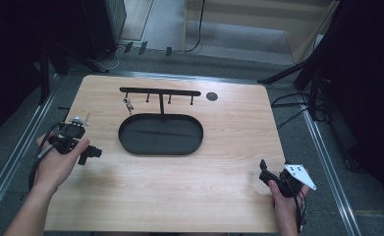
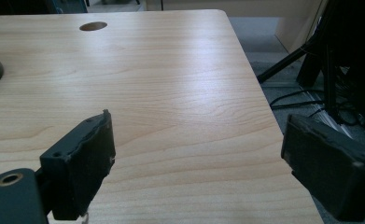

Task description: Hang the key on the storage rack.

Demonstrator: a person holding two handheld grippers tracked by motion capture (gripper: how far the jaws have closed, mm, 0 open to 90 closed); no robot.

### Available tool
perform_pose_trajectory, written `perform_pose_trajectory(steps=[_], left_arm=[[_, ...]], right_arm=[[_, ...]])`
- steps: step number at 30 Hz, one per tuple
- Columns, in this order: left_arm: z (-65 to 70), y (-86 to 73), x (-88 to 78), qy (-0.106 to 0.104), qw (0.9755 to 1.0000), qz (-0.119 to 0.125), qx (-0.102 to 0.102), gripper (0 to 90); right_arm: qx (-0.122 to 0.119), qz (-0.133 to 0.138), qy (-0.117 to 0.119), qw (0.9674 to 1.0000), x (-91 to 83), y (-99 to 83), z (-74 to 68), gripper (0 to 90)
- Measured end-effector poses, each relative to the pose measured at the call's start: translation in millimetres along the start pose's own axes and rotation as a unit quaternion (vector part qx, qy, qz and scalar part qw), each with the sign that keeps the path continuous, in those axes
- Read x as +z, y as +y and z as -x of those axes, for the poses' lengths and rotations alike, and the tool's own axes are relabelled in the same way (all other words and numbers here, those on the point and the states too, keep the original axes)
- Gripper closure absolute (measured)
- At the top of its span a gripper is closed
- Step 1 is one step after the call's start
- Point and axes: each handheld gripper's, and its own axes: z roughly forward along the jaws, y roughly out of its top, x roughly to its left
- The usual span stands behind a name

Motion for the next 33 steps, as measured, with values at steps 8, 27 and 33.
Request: perform_pose_trajectory(steps=[8,27,33], left_arm=[[-6.4,-36.7,16.0,-0.032,0.9942,0.085,-0.058,0.0],[-18.9,-126.8,30.5,-0.053,0.9269,0.357,-0.102,0.0],[-12.0,-126.5,32.6,-0.037,0.9253,0.368,-0.082,0.0]], right_arm=[[0.0,-0.001,-0.001,1.0,0.3,0.1,0.1,9.8],[-0.006,-0.004,-0.007,0.9999,0.8,0.1,-0.9,10.0],[-0.012,-0.007,-0.011,0.9998,1.6,0.4,-2.1,10.1]])
